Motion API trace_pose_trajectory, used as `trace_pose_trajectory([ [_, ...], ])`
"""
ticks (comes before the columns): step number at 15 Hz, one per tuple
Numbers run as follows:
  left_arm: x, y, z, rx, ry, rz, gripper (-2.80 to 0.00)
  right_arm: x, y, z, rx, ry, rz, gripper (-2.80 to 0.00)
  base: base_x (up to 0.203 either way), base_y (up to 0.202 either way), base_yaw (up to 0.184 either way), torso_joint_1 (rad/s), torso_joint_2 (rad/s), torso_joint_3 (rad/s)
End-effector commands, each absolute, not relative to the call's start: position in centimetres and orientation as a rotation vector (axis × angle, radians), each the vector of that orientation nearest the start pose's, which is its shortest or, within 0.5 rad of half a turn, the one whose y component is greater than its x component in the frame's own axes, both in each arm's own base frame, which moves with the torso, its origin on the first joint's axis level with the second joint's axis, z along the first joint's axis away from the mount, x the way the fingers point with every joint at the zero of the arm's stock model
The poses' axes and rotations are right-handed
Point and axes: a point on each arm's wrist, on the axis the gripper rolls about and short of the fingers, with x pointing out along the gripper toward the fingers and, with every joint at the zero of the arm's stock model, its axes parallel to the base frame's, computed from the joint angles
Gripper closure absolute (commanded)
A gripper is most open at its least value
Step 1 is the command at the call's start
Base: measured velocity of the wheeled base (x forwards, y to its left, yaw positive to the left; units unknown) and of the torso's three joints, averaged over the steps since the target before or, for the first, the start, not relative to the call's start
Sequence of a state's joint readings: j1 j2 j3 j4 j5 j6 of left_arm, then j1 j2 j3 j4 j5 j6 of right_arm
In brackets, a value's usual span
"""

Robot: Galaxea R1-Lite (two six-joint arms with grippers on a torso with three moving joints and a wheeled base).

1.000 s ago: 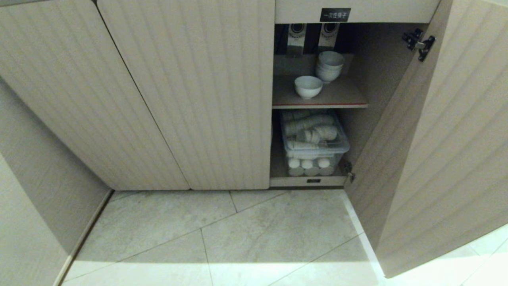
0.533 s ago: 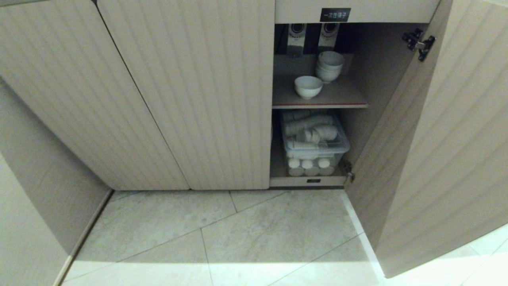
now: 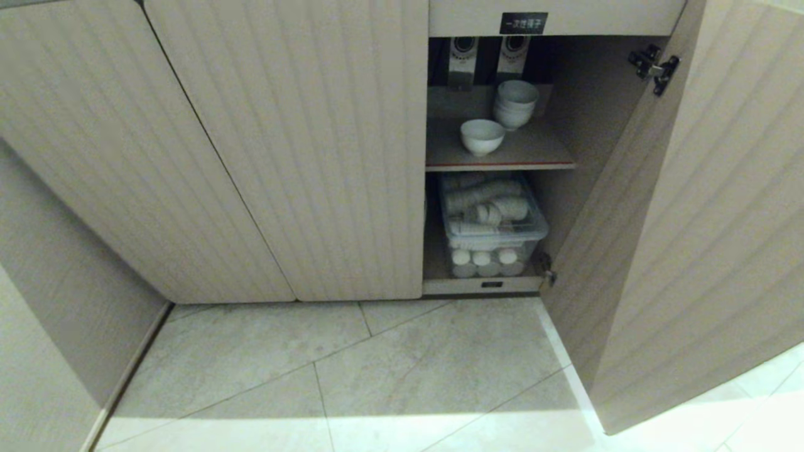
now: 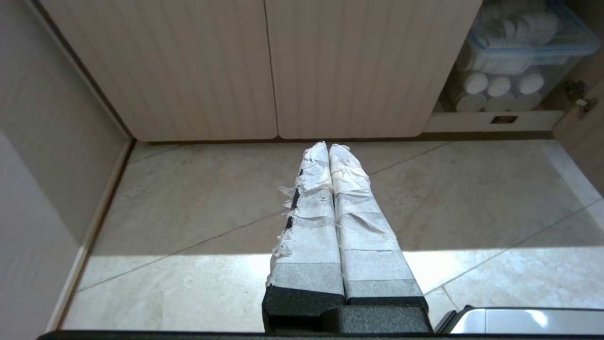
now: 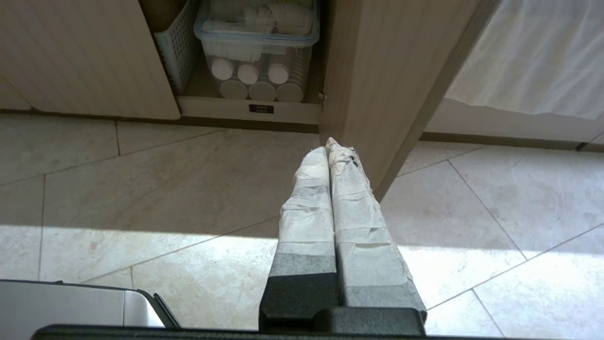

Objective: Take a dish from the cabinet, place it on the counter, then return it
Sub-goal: Close the cabinet door

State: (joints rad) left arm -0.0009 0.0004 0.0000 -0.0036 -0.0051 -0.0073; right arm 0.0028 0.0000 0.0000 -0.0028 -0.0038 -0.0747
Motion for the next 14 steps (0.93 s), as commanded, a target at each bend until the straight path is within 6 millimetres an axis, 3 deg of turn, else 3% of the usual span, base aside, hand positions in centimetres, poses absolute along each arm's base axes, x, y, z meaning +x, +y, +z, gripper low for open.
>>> trace_pose_trajectory([
  [1, -2.28, -0.01, 7.60, -0.008, -0.005, -0.006, 0.00, -2.28, -0.02, 7.56, -0.075, -0.002, 0.000, 0.00, 0.001, -0.103, 0.010, 0.004, 0.00, -0.002],
  [11, -2.28, -0.01, 7.60, -0.008, -0.005, -0.006, 0.00, -2.28, -0.02, 7.56, -0.075, -0.002, 0.000, 0.00, 0.000, -0.194, 0.001, 0.003, 0.00, 0.004],
  [14, -2.28, -0.01, 7.60, -0.008, -0.005, -0.006, 0.00, -2.28, -0.02, 7.56, -0.075, -0.001, -0.002, 0.00, 0.000, -0.080, 0.000, 0.001, 0.00, 0.001],
])
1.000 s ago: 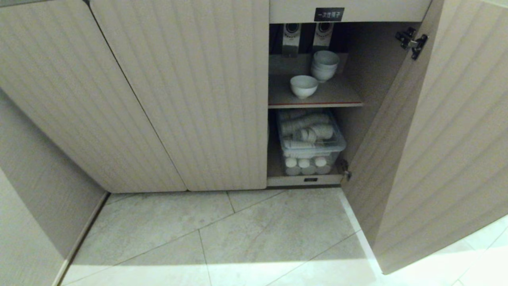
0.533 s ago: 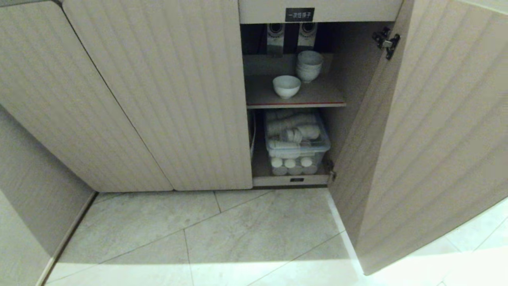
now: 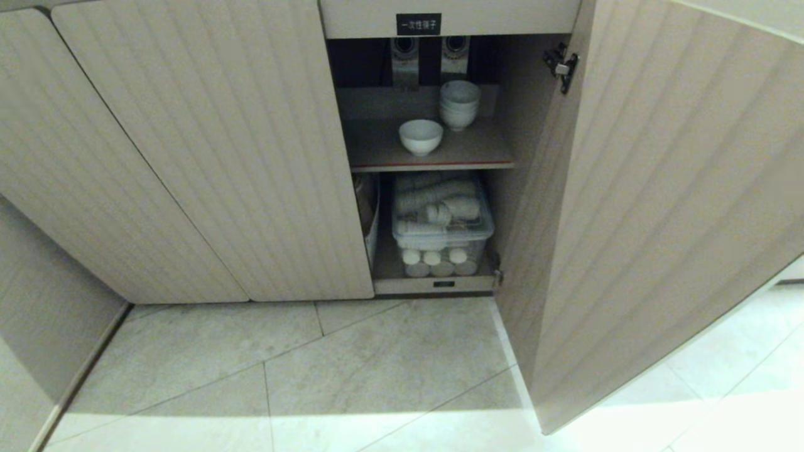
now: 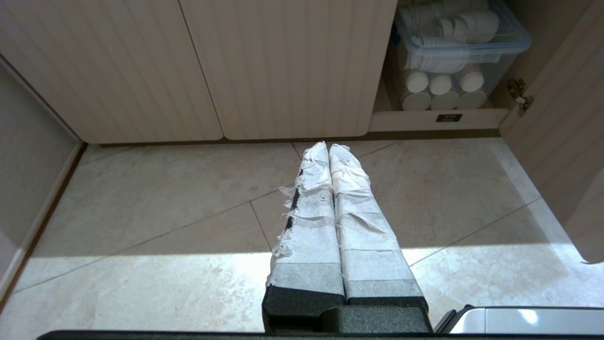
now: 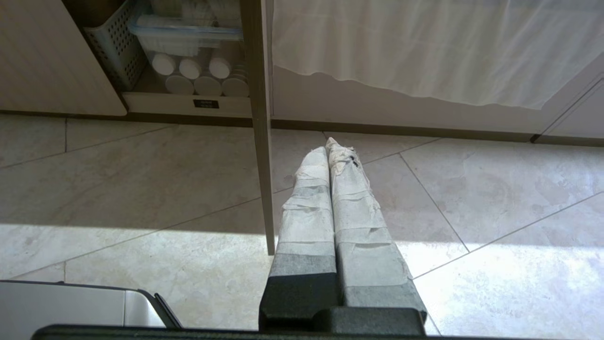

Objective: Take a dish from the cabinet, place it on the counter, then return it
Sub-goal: Close the cabinet door

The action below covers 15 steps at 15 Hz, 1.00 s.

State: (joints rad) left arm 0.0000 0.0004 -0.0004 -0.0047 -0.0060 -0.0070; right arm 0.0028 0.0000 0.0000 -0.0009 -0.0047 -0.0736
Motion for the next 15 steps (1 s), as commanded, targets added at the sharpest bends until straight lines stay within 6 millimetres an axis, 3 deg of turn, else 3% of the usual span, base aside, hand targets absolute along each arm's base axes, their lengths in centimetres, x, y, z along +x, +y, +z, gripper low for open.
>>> trace_pose_trajectory([
  [1, -2.28, -0.01, 7.60, -0.007, -0.005, -0.006, 0.00, -2.28, -0.02, 7.56, -0.074, -0.002, 0.000, 0.00, 0.000, 0.000, 0.000, 0.000, 0.00, 0.000],
  [15, -2.28, -0.01, 7.58, -0.006, -0.003, -0.006, 0.00, -2.28, -0.02, 7.56, -0.075, -0.001, -0.002, 0.00, 0.000, 0.000, 0.000, 0.000, 0.00, 0.000],
])
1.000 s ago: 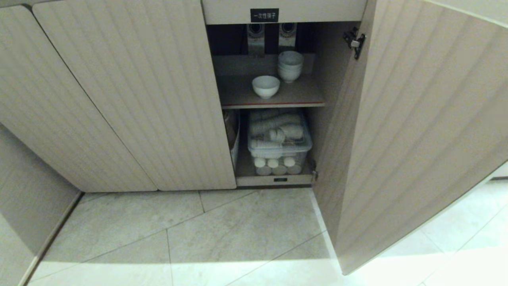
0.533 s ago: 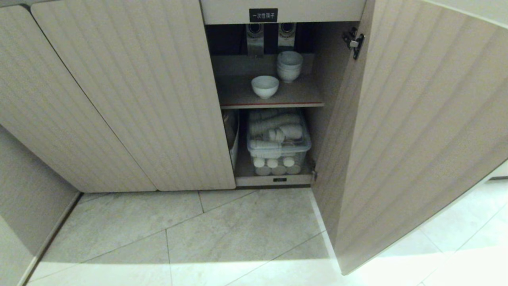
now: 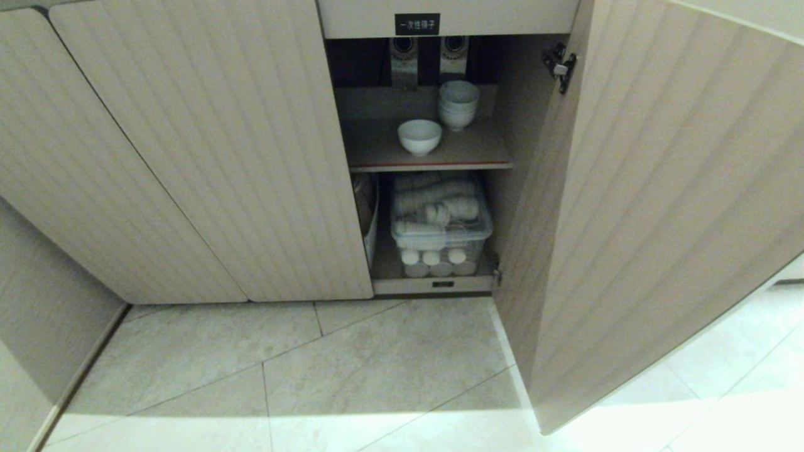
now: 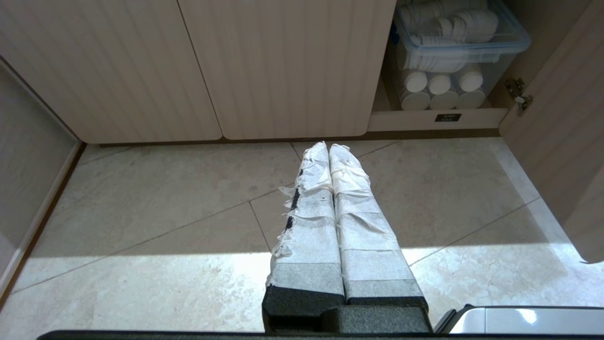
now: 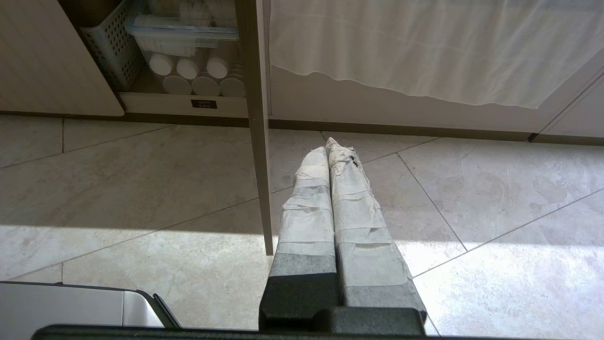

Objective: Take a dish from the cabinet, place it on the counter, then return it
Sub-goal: Close the cabinet door

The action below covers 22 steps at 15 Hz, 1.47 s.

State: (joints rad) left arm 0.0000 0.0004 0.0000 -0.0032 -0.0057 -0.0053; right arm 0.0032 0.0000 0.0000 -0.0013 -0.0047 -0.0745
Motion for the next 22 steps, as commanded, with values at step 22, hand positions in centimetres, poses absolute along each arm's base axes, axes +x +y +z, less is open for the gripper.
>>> trace_pose_trajectory([
  [22, -2.3, 0.0, 7.6, -0.006, -0.003, -0.006, 0.00, 2.8, -0.5, 15.7, -0.040, 0.284, -0.178, 0.00, 0.000, 0.000, 0.000, 0.000, 0.00, 0.000],
])
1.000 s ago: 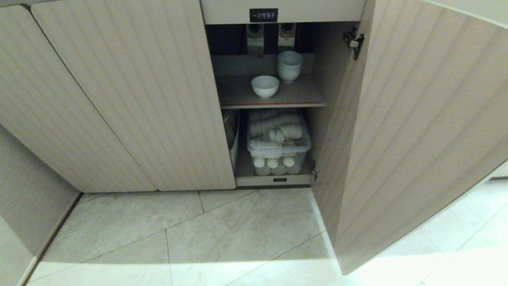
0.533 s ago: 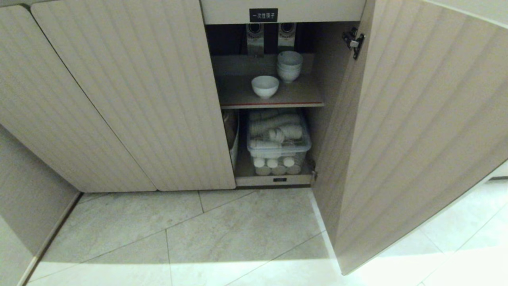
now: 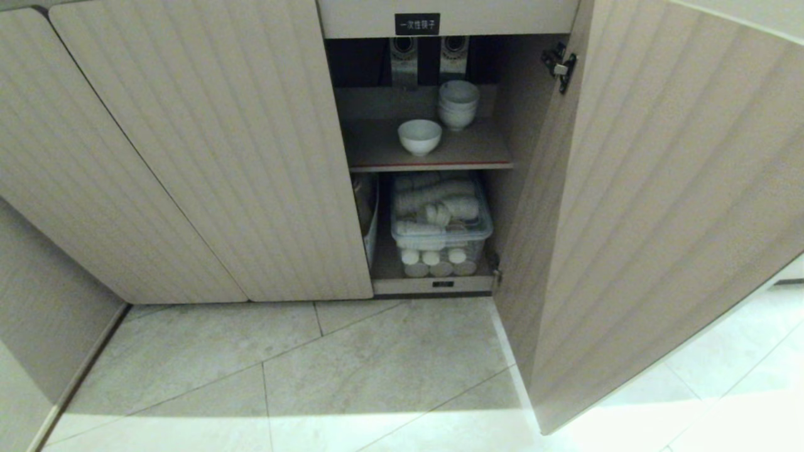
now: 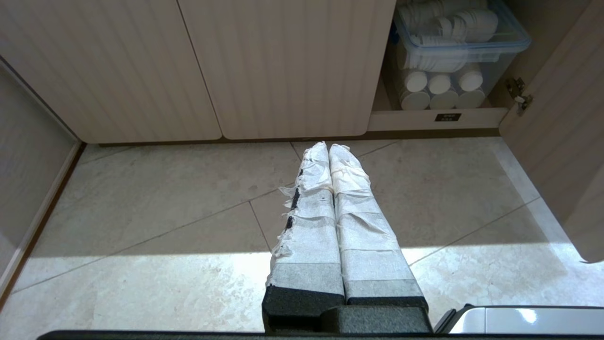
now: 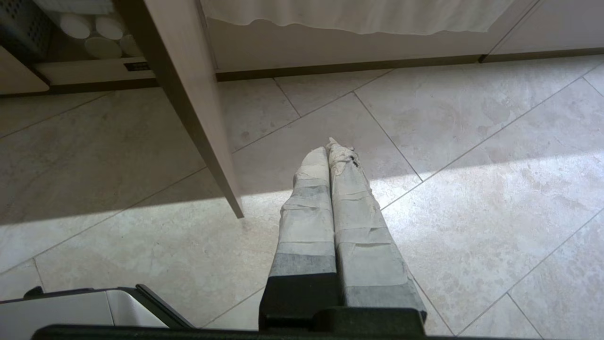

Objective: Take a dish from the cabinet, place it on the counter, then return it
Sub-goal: Close the cabinet door

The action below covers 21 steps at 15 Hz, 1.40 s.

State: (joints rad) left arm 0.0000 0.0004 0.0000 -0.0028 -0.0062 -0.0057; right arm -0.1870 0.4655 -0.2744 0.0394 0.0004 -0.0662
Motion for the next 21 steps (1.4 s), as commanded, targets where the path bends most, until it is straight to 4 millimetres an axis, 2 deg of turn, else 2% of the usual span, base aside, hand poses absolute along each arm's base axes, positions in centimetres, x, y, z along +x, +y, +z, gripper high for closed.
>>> trace_pose_trajectory([
  [1, -2.3, 0.0, 7.6, -0.006, -0.003, -0.006, 0.00, 3.3, -0.6, 16.3, -0.039, 0.292, -0.178, 0.00, 0.000, 0.000, 0.000, 0.000, 0.00, 0.000],
  [4, -2.3, 0.0, 7.6, -0.006, -0.003, -0.006, 0.00, 4.9, -1.0, 18.2, -0.041, 0.309, -0.182, 0.00, 0.000, 0.000, 0.000, 0.000, 0.00, 0.000],
  [11, -2.3, 0.0, 7.6, -0.006, -0.003, -0.006, 0.00, 8.2, -1.6, 19.5, -0.030, 0.386, -0.177, 0.00, 0.000, 0.000, 0.000, 0.000, 0.00, 0.000],
  [21, -2.3, 0.0, 7.6, -0.006, -0.003, -0.006, 0.00, 9.7, -1.9, 18.3, -0.024, 0.482, -0.176, 0.00, 0.000, 0.000, 0.000, 0.000, 0.00, 0.000],
])
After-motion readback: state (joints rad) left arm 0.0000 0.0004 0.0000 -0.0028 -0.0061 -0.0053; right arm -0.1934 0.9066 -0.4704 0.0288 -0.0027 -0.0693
